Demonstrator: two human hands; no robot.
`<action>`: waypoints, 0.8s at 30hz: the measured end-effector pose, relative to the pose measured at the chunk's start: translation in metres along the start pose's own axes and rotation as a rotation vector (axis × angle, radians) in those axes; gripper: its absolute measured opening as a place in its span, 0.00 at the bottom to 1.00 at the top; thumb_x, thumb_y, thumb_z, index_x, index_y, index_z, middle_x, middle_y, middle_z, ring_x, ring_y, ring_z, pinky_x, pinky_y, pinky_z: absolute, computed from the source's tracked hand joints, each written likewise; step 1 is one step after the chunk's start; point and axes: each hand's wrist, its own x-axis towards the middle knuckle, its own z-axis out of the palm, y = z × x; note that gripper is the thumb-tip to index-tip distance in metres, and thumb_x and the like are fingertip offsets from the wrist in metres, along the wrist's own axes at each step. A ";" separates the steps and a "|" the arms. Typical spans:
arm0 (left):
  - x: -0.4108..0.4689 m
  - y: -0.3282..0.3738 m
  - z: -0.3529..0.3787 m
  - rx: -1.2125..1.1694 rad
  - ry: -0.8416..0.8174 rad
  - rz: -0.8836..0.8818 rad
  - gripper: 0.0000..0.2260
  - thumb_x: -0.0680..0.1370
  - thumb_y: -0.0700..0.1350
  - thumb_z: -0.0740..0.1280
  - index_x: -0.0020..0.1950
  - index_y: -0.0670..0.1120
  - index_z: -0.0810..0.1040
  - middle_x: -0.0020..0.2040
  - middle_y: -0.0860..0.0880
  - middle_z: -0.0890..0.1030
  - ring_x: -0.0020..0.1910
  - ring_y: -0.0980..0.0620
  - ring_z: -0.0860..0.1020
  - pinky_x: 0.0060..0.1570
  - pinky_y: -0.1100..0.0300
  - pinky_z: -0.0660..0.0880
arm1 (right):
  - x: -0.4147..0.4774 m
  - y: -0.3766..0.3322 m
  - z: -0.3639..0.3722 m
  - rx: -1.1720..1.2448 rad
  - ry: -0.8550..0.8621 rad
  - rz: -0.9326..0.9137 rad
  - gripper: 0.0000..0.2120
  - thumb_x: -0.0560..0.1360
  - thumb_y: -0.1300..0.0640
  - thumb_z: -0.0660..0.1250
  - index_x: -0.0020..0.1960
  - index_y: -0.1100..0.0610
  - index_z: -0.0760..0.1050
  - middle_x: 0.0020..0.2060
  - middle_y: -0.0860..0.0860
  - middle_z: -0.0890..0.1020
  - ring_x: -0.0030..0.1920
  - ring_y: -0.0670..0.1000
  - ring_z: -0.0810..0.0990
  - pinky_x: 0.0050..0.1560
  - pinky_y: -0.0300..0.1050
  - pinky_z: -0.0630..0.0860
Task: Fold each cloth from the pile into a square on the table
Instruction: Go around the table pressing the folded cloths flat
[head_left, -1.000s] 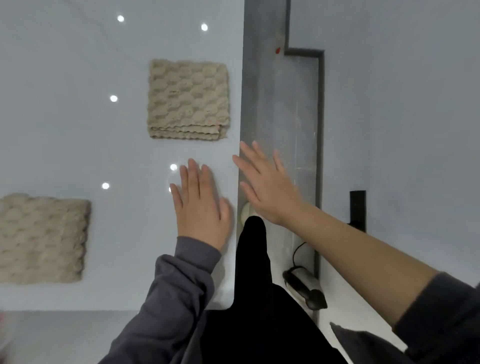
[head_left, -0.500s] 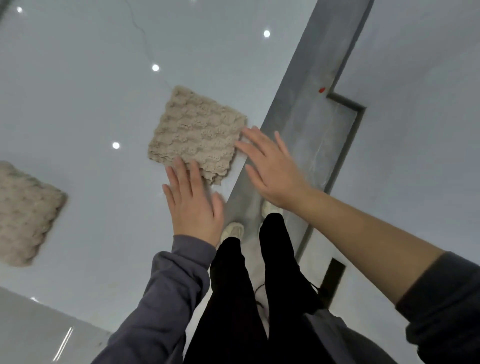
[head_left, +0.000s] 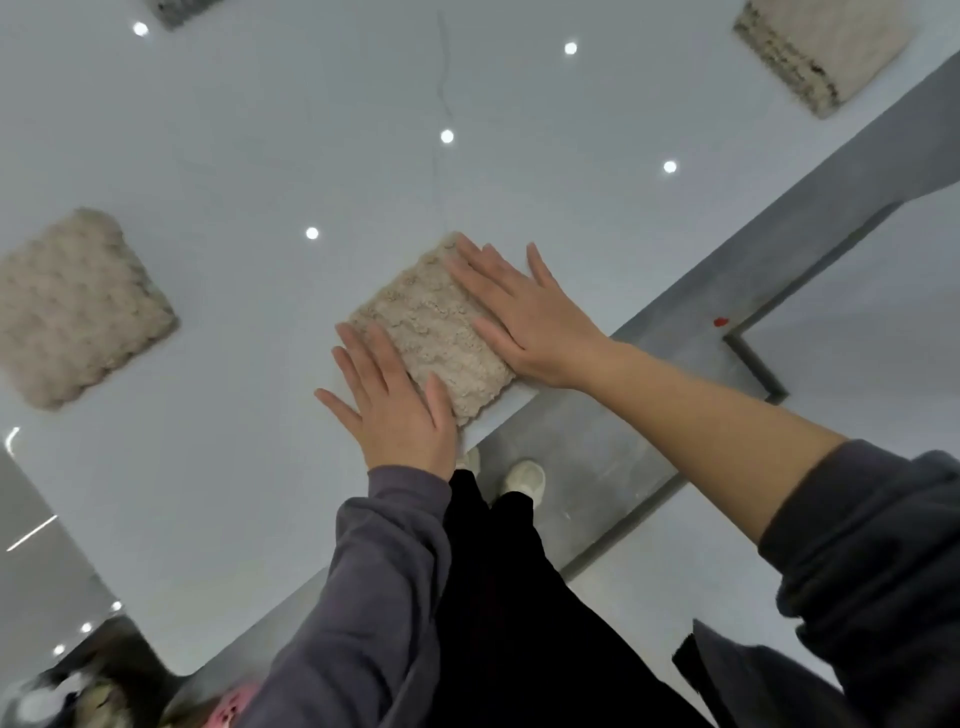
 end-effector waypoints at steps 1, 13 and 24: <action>0.003 0.000 0.002 0.002 0.004 -0.010 0.32 0.78 0.53 0.48 0.79 0.43 0.44 0.79 0.42 0.42 0.78 0.42 0.43 0.72 0.36 0.37 | 0.005 0.001 0.000 0.001 -0.005 -0.007 0.27 0.83 0.52 0.50 0.80 0.52 0.45 0.79 0.50 0.46 0.79 0.54 0.47 0.76 0.63 0.41; 0.013 0.018 0.013 0.049 0.022 0.040 0.32 0.78 0.49 0.49 0.78 0.41 0.43 0.78 0.38 0.44 0.78 0.43 0.43 0.72 0.35 0.38 | 0.017 0.001 0.010 -0.065 0.003 -0.042 0.26 0.82 0.49 0.45 0.79 0.51 0.47 0.79 0.51 0.48 0.79 0.54 0.48 0.74 0.65 0.39; 0.015 0.012 0.009 0.087 -0.023 0.098 0.30 0.79 0.50 0.48 0.78 0.40 0.45 0.79 0.40 0.46 0.78 0.45 0.46 0.73 0.37 0.39 | 0.017 -0.009 0.021 -0.090 0.024 -0.029 0.27 0.82 0.50 0.46 0.79 0.53 0.49 0.79 0.52 0.50 0.79 0.55 0.48 0.74 0.67 0.42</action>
